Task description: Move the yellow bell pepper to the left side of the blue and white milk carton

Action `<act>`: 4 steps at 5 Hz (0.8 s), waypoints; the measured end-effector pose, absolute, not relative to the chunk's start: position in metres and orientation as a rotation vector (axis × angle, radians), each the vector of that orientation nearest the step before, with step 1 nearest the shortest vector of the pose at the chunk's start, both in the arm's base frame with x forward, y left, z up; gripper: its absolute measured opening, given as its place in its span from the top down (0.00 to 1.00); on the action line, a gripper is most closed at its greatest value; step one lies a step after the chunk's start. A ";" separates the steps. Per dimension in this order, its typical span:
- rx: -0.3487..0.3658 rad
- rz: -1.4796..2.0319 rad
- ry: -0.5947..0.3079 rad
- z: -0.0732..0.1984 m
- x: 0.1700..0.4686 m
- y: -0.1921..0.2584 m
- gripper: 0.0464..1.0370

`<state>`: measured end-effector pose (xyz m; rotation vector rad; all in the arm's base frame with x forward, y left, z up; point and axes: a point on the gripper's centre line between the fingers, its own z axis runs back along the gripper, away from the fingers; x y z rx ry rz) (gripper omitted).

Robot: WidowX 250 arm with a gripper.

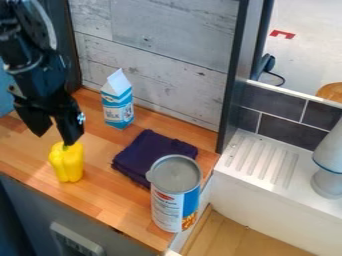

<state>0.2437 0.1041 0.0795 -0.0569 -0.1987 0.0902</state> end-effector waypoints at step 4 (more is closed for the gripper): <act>-0.033 0.133 -0.185 0.037 0.273 0.107 0.03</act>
